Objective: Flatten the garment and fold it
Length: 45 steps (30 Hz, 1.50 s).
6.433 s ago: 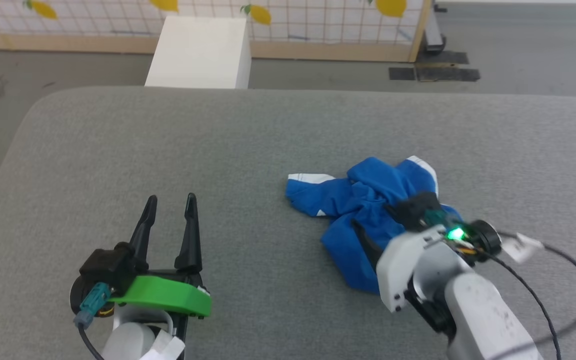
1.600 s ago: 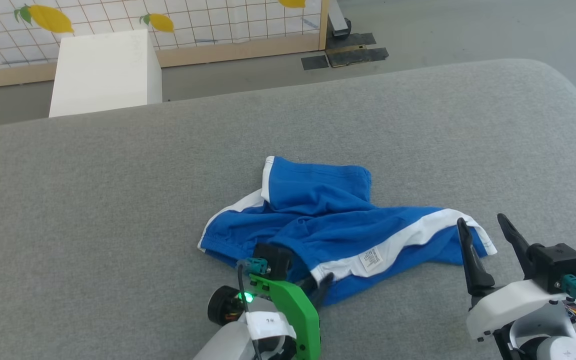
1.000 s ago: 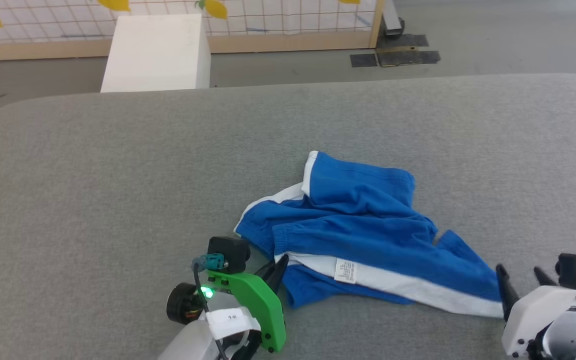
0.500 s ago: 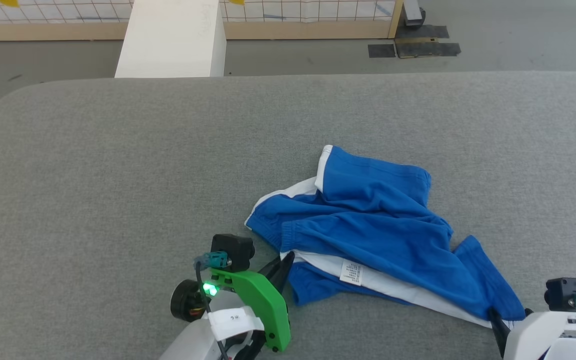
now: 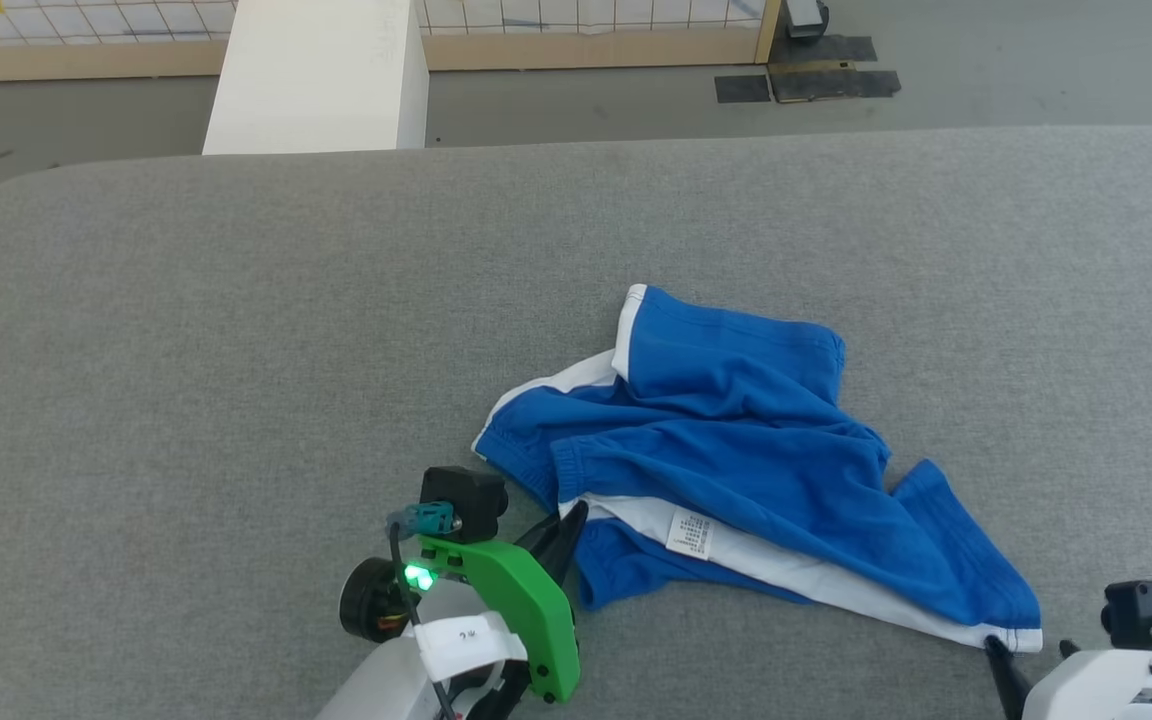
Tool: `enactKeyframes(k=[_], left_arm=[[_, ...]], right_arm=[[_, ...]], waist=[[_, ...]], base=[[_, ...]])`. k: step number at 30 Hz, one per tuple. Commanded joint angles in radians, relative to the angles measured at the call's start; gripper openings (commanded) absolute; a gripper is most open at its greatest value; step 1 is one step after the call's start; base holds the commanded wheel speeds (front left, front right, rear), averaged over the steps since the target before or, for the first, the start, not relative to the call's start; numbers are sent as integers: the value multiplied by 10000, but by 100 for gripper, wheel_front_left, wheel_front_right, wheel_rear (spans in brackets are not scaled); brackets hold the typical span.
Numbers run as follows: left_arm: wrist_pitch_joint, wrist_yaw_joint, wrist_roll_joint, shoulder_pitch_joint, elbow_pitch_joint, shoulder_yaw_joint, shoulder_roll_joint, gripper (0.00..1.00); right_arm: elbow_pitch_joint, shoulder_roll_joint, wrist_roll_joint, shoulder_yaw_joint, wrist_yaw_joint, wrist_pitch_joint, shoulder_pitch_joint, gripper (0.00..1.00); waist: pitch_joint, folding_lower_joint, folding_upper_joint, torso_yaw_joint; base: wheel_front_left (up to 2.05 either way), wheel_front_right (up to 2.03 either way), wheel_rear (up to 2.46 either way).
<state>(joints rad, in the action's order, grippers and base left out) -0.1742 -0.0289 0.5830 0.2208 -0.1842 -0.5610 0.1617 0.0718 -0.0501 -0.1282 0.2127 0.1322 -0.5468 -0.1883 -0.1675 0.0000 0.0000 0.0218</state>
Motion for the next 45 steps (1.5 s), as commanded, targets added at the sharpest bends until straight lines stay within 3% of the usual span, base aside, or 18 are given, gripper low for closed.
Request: enactKeyframes(k=[1, 9, 10, 12, 15, 25, 29, 32, 38, 45], left_arm=[[27, -47, 48, 45, 36, -1, 85, 0], [69, -76, 57, 68, 72, -15, 149, 0], [79, -82, 61, 65, 80, -12, 161, 0], [83, -83, 75, 57, 87, -12, 183, 0], [84, -81, 99, 33, 90, -21, 214, 0], [553, 26, 85, -14, 450, 20, 320, 0], [627, 446, 611, 210, 1256, 257, 297, 0], [51, 865, 1085, 825, 1969, 437, 570, 0], [-1791, 1211, 2013, 2953, 2763, 958, 1288, 0], [-3125, 930, 2568, 6428, 1804, 2003, 1516, 0]], right_arm=[[-172, -1, 43, -5, -15, 25, 68, 100], [-1246, -1, 11, -147, -15, -1, 668, 100], [-1337, -1, -19, -207, -15, -58, 730, 93], [-1471, -1, -40, -331, -15, -210, 818, 43], [-1507, -1, -15, -428, -15, -322, 890, 0], [-342, -1, -9, -366, -15, -3, 796, 0], [800, -1, -132, -574, -15, -189, 1011, 0], [1745, -40, 55, -1125, -15, -631, 1711, 0], [2069, -1194, -173, -2501, -15, -1596, 4637, 0], [50, -2207, -714, -3686, -15, -2008, 9371, 0]], waist=[[-22, 0, 0, -2], [-83, 0, 0, 36], [-89, 0, 0, 47], [-84, 0, 0, 66], [-46, 0, 0, 95], [297, 0, 0, 214], [366, 0, 0, 264], [276, 0, 0, 354], [-322, 0, 0, 568], [-1633, 0, 0, 683]], base=[[0, 0, 0], [0, 0, 0], [0, 0, 0], [0, 0, 0], [0, 0, 0], [0, 0, 0], [0, 0, 0], [0, 0, 0], [0, 0, 0], [0, 0, 0]])
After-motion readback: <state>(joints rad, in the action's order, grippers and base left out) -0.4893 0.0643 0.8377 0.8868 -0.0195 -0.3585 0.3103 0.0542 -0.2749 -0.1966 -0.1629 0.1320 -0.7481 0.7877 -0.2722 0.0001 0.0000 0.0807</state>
